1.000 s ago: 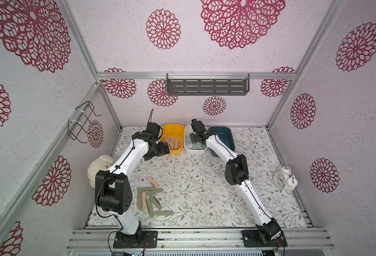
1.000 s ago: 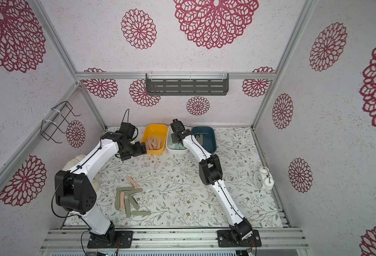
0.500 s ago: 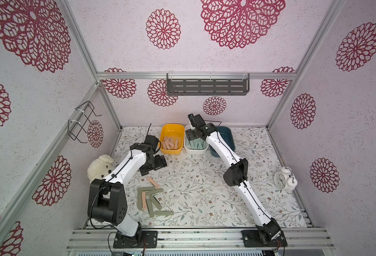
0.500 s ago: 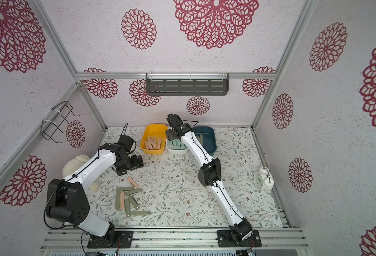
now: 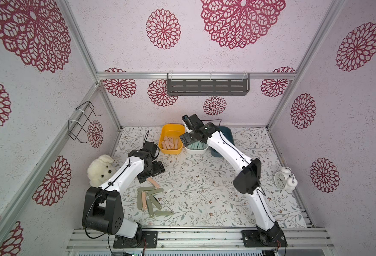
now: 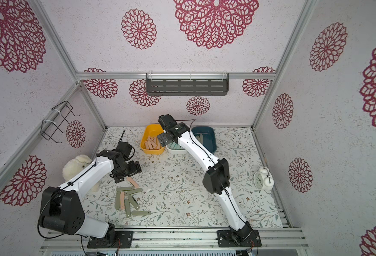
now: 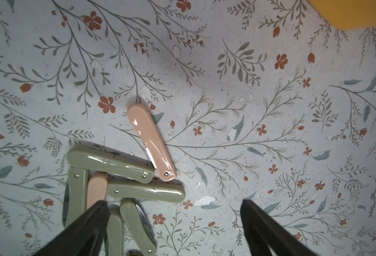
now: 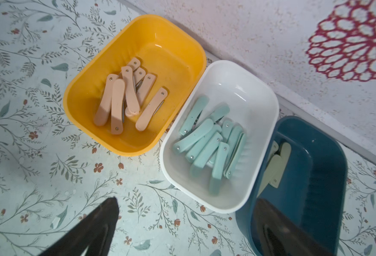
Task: Place the fruit knives into the storage box by color
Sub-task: Pick up the fruit knife from the center of the board.
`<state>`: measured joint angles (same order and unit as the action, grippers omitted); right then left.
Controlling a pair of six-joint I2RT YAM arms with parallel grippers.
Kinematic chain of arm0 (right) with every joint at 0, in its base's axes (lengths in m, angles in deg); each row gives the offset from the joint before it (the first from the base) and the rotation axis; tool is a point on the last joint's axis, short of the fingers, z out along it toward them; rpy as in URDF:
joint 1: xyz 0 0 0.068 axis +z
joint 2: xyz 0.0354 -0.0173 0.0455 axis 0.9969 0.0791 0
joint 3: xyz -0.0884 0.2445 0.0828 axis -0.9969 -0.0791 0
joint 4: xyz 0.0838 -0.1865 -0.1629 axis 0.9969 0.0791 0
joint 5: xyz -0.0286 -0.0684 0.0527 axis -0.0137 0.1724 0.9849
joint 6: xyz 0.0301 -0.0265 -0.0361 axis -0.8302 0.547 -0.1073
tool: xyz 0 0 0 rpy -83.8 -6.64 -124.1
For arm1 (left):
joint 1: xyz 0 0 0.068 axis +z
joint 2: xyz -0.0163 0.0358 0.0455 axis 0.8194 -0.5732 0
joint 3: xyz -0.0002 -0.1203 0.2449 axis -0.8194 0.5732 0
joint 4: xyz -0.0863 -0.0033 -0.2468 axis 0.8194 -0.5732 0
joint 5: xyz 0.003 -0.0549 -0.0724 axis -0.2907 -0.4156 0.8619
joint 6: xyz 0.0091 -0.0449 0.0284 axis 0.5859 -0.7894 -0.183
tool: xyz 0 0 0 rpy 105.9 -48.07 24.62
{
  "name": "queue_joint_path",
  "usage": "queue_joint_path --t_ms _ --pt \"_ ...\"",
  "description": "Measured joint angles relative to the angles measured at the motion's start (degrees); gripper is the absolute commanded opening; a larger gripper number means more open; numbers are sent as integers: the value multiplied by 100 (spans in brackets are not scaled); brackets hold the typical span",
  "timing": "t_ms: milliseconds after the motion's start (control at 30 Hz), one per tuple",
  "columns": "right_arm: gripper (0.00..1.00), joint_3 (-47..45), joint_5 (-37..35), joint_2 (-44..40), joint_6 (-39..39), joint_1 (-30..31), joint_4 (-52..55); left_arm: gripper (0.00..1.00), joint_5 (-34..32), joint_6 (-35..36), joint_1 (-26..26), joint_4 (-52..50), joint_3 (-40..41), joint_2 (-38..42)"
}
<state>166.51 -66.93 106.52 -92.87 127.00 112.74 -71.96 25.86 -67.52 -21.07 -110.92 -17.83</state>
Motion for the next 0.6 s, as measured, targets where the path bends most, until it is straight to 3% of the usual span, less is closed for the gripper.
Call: queue_joint_path --t_ms 67,200,333,500,600 --pt "99 -903 24 -704 -7 -26 -271 99 -63 -48 0 63 13 -87" --pt "99 -2511 190 -1770 -101 -31 -999 89 -184 -114 0 247 -13 -619" --pt "99 -3770 487 -2114 -254 28 -1532 76 -245 -151 9 367 -149 -1187" --pt "99 -4538 782 -2096 -354 68 -1773 66 -330 -162 44 474 -361 -1491" --pt "99 -4570 868 -2098 -356 72 -1910 65 -382 -177 66 490 -382 -1519"
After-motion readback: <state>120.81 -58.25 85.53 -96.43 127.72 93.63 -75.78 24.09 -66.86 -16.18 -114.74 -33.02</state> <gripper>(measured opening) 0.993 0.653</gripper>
